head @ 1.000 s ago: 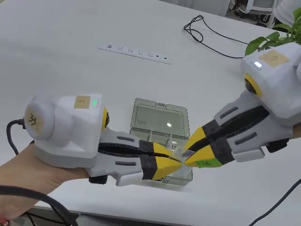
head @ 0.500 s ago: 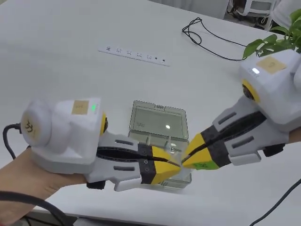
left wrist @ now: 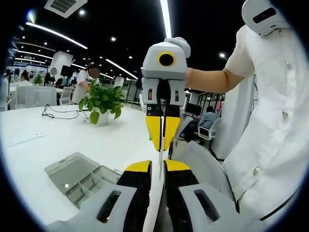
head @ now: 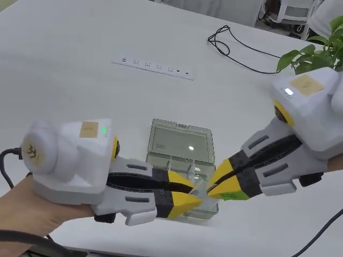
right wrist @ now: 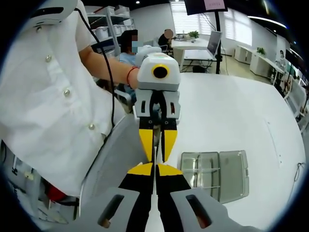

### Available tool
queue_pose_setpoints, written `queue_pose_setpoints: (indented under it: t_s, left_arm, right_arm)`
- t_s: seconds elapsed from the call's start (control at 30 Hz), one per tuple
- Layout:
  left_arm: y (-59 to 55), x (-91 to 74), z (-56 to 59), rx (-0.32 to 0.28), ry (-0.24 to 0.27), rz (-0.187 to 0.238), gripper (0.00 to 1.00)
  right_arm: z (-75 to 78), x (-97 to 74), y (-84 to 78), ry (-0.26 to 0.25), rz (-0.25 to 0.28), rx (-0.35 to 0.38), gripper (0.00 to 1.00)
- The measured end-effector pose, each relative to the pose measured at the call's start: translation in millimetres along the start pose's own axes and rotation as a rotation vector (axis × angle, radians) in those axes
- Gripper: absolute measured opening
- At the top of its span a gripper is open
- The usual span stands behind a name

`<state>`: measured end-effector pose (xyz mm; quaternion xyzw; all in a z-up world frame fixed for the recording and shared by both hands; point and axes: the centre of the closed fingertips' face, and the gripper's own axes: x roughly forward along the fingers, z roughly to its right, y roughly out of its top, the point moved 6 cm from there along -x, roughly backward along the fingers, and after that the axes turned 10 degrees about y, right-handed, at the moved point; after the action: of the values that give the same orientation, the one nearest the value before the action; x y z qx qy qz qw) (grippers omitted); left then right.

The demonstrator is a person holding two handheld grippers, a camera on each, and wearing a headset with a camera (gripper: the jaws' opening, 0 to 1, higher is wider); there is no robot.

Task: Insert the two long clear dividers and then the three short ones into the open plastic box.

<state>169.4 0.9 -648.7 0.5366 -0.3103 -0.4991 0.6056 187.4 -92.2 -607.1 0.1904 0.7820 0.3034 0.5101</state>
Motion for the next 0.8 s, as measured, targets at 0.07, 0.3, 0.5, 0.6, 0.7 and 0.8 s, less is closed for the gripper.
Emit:
queue_pose_setpoints:
  t_s: [0.07,0.3,0.5,0.6,0.7,0.8]
  left_arm:
    - [-1.3,-1.1,-2.0,0.000,0.011,-0.002,0.09]
    - [-3.9,-5.7,-8.5,-0.011,0.045,-0.005,0.15]
    - [-7.2,-9.9,-14.5,-0.011,0.074,-0.017,0.21]
    - [-8.9,-11.7,-17.2,-0.008,0.090,-0.023,0.26]
    - [-11.3,-13.7,-20.2,-0.013,0.105,-0.031,0.32]
    - [-13.5,-15.7,-22.9,-0.015,0.120,-0.035,0.38]
  right_arm:
    - [1.0,-2.2,-1.8,-0.008,-0.003,0.004,0.02]
    - [5.4,-9.9,-7.9,-0.042,-0.008,0.022,0.02]
    - [13.2,-15.8,-13.8,-0.083,-0.026,0.039,0.02]
    - [18.8,-18.5,-18.1,-0.101,-0.035,0.050,0.02]
    - [25.2,-20.4,-24.2,-0.124,-0.057,0.056,0.02]
    - [30.7,-21.8,-28.6,-0.147,-0.069,0.069,0.02]
